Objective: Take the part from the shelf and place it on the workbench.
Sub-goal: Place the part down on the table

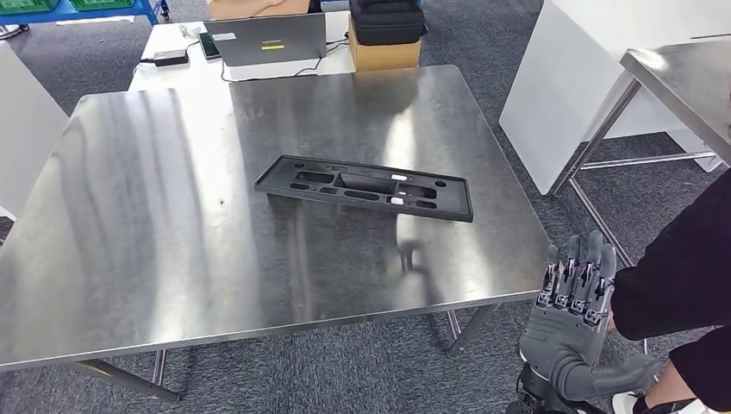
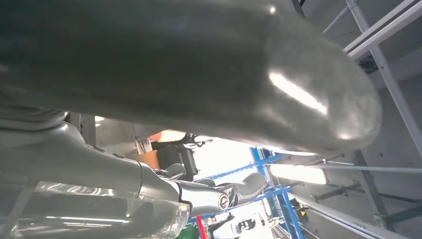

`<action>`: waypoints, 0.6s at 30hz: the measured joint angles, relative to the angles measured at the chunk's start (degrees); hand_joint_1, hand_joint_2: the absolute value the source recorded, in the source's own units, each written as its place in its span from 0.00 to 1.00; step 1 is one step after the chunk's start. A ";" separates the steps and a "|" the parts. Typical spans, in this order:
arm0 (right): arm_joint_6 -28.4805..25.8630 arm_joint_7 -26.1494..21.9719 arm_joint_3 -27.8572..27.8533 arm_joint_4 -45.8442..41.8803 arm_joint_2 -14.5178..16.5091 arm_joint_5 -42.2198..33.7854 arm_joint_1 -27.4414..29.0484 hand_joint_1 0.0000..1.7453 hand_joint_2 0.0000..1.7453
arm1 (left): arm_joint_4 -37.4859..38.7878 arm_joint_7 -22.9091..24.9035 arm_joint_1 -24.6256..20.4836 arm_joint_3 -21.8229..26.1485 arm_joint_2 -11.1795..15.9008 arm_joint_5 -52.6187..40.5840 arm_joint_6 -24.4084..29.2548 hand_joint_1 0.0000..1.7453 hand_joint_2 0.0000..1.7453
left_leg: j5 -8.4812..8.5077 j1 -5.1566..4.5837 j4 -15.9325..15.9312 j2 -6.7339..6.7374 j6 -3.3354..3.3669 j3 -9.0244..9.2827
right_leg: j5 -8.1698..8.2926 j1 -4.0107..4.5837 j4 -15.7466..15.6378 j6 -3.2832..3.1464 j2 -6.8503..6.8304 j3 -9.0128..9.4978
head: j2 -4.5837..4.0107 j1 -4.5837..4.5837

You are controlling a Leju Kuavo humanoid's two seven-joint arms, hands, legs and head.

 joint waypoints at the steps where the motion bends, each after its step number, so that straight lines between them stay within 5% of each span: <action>1: -0.32 0.15 -0.02 -0.02 0.00 -0.17 -0.06 0.00 0.00 | 0.00 -0.01 -0.03 0.01 -0.01 -0.18 -0.03 0.00 0.00 | -0.03 -0.20 -0.41 -0.03 0.33 0.03 | 0.27 0.11 -0.01 0.41 -0.01 -0.17 | 0.00 0.08; 4: -1.28 0.51 -0.11 -0.24 -0.03 -0.70 -0.01 0.00 0.00 | 0.00 -0.01 -0.19 -0.01 0.01 -0.87 -0.04 0.00 0.00 | 1.14 -0.31 -0.87 0.27 1.85 -0.93 | 0.21 0.24 0.55 1.51 0.02 -1.07 | 0.00 0.17; 6: -1.59 0.55 -0.16 -0.39 -0.07 -1.11 0.24 0.00 0.00 | 0.00 -0.01 -0.29 -0.04 0.02 -1.19 -0.03 0.00 0.00 | 2.32 -0.22 -1.20 0.64 2.98 -2.04 | -3.24 0.24 4.76 1.15 0.06 -3.04 | 0.00 0.41; 8: -1.65 0.57 -0.24 -0.43 -0.08 -1.37 0.70 0.00 0.00 | 0.00 -0.01 -0.32 -0.08 0.05 -1.42 0.03 0.00 0.00 | 3.38 -0.44 -1.18 0.84 3.37 -3.53 | -7.93 0.11 12.32 0.71 0.08 -5.53 | 0.00 0.68; 10: -1.70 0.58 -0.36 -0.43 -0.08 -1.41 1.24 0.00 0.00 | 0.00 -0.01 -0.31 -0.14 0.11 -1.69 0.08 0.00 0.00 | 4.46 -0.64 -1.14 0.97 3.35 -5.01 | -9.39 0.09 16.42 1.20 0.07 -5.70 | 0.00 0.71; 12: -1.85 0.58 -0.45 -0.43 -0.05 -1.33 1.60 0.00 0.00 | 0.00 -0.01 -0.31 -0.28 0.14 -1.90 0.09 0.00 0.00 | 5.52 -0.77 -1.12 0.98 3.18 -6.23 | -7.37 0.12 12.14 1.92 0.08 -1.70 | 0.00 0.73; 15: -2.20 0.58 -0.58 -0.55 0.01 -1.27 1.61 0.00 0.00 | 0.00 -0.01 -0.31 -0.57 0.09 -2.15 0.08 0.00 0.00 | 7.03 -0.98 -1.11 0.93 2.47 -7.18 | -5.50 0.74 -0.58 1.36 0.09 6.85 | 0.00 0.71; 18: -2.45 0.58 -0.85 -0.63 0.10 -1.26 1.46 0.00 0.00 | 0.00 -0.01 -0.29 -0.79 0.13 -2.33 0.12 0.00 0.00 | 8.30 -0.88 -1.29 0.95 1.44 -7.31 | -4.88 1.00 -3.13 0.37 0.07 7.49 | 0.00 0.73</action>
